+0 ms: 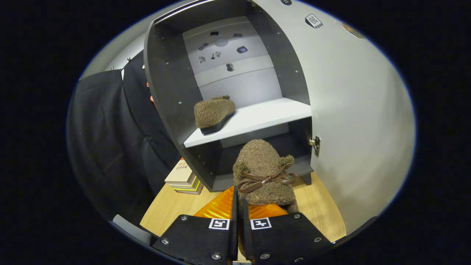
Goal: Open the shoe cabinet door, grab the shoes and put them into the shoe cabinet, then close the shoe cabinet door.
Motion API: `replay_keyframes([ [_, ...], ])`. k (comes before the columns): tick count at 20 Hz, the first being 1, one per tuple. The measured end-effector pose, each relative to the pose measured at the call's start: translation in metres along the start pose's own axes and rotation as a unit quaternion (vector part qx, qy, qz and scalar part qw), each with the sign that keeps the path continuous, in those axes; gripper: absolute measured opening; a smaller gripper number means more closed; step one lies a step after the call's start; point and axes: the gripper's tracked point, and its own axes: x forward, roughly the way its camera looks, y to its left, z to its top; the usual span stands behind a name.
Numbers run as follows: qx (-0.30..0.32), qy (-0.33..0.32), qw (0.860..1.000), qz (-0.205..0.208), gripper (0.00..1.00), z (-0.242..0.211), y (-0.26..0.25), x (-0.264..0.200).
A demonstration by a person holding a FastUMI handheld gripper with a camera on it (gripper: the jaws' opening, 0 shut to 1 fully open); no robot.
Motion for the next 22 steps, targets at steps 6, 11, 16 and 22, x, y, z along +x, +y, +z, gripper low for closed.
replay_keyframes([
  [6,-0.025,-0.046,0.999,0.004,0.07,0.073,0.003,0.012],
  [11,-0.05,-0.076,0.996,0.006,0.07,0.131,0.006,0.029],
  [16,-0.074,-0.085,0.994,0.007,0.07,0.173,0.006,0.062],
  [22,-0.083,-0.067,0.994,-0.006,0.06,0.202,-0.002,0.122],
])
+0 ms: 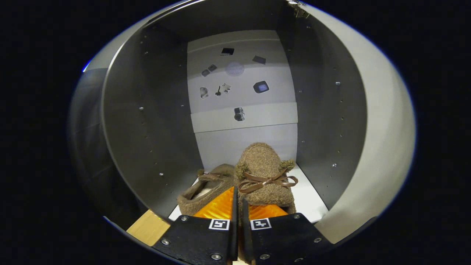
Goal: Open the shoe cabinet door, grab the shoes and put them into the shoe cabinet, then close the shoe cabinet door.
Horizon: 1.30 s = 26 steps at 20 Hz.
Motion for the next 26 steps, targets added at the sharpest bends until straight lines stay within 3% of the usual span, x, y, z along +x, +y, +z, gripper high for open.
replay_keyframes([
  [6,-0.003,0.031,0.999,-0.017,0.07,-0.001,-0.012,0.058],
  [18,0.025,0.091,0.995,-0.037,0.07,-0.029,-0.025,0.104],
  [22,0.026,0.096,0.995,-0.03,0.26,-0.031,-0.017,0.104],
  [26,0.033,0.097,0.994,-0.031,0.31,-0.03,-0.014,0.1],
])
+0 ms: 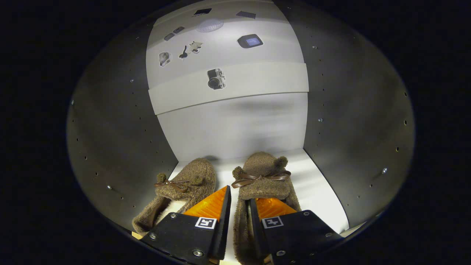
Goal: Open the shoe cabinet door, grab the shoes and put them into the shoe cabinet, then close the shoe cabinet door.
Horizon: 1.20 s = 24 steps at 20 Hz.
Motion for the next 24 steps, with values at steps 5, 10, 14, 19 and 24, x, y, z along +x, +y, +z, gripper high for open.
replay_keyframes([
  [5,0.0,0.0,1.0,-0.004,0.39,0.0,0.001,-0.013],
  [10,-0.006,-0.011,1.0,-0.013,0.4,0.002,-0.001,-0.032],
  [14,-0.009,-0.024,1.0,-0.016,0.41,0.007,0.001,-0.048],
  [19,-0.019,-0.059,0.998,-0.015,0.45,0.02,0.013,-0.083],
  [24,-0.036,-0.094,0.995,-0.018,0.45,0.032,0.027,-0.137],
])
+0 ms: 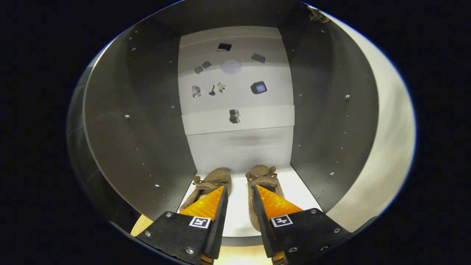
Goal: Open the shoe cabinet door, grab the shoes and put them into the shoe cabinet, then close the shoe cabinet door.
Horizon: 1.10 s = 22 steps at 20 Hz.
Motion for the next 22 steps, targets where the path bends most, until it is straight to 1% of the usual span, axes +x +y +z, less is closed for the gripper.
replay_keyframes([
  [6,-0.009,-0.04,0.999,-0.004,0.48,0.019,0.012,-0.063],
  [9,-0.022,-0.056,0.998,-0.006,0.58,0.02,0.018,-0.098],
  [13,-0.03,-0.072,0.997,-0.011,0.73,0.017,0.024,-0.142],
  [15,-0.032,-0.083,0.996,-0.012,0.79,0.018,0.026,-0.169],
  [20,-0.024,-0.103,0.994,-0.025,0.83,0.017,0.013,-0.232],
  [22,-0.027,-0.114,0.992,-0.042,0.84,0.018,0.002,-0.255],
])
